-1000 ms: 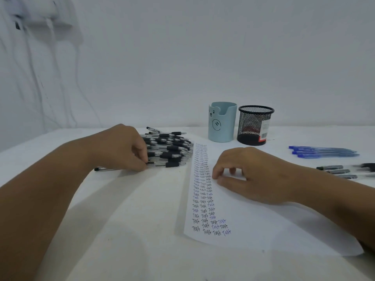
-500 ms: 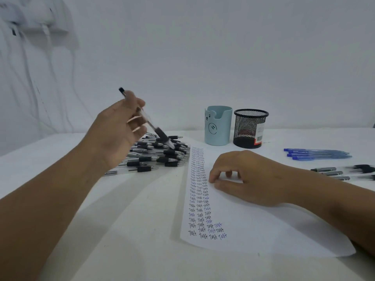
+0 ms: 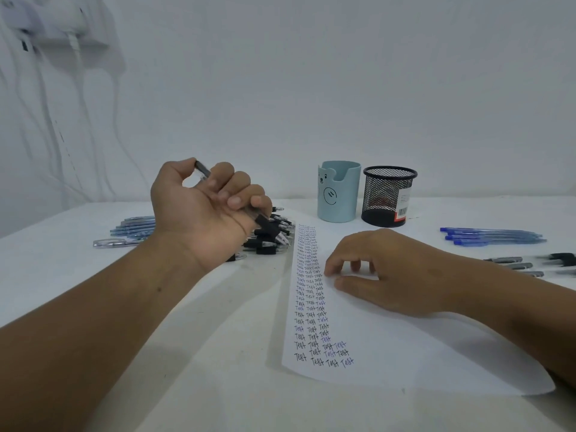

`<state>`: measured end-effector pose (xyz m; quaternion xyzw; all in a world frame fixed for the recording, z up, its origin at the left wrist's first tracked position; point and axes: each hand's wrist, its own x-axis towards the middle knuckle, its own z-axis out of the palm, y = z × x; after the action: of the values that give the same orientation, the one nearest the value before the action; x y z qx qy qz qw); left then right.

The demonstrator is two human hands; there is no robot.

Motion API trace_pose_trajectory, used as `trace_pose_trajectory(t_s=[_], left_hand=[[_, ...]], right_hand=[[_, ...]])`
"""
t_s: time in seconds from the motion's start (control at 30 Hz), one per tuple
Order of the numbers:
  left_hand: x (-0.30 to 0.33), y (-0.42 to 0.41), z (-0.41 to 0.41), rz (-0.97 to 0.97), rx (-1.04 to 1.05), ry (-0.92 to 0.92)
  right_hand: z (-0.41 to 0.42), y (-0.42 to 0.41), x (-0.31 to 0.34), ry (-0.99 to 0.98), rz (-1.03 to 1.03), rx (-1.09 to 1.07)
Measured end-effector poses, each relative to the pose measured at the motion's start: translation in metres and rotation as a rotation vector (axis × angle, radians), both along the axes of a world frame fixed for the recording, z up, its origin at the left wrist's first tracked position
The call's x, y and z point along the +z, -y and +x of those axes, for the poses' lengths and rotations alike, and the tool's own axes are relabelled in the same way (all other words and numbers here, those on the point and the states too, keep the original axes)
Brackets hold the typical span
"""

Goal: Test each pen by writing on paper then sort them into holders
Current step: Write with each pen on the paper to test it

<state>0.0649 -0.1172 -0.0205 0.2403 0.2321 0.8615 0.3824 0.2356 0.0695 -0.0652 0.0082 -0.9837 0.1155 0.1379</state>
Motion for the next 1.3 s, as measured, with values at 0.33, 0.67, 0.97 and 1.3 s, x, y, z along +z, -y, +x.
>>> trace_pose_trajectory(t_s=[0.33, 0.67, 0.97, 1.3], left_hand=[[-0.010, -0.009, 0.023, -0.094, -0.199, -0.139], [-0.013, -0.011, 0.021, -0.147, -0.368, -0.340], [-0.021, -0.010, 0.004, -0.652, 0.061, -1.108], [-0.030, -0.002, -0.003, -0.811, -0.124, -1.824]], right_hand=[[0.002, 0.022, 0.013, -0.425, 0.020, -0.065], [0.003, 0.022, 0.016, -0.412, 0.014, -0.194], [0.010, 0.031, 0.028, -0.194, -0.518, -0.281], [0.011, 0.058, 0.005, 0.062, -0.967, 0.016]])
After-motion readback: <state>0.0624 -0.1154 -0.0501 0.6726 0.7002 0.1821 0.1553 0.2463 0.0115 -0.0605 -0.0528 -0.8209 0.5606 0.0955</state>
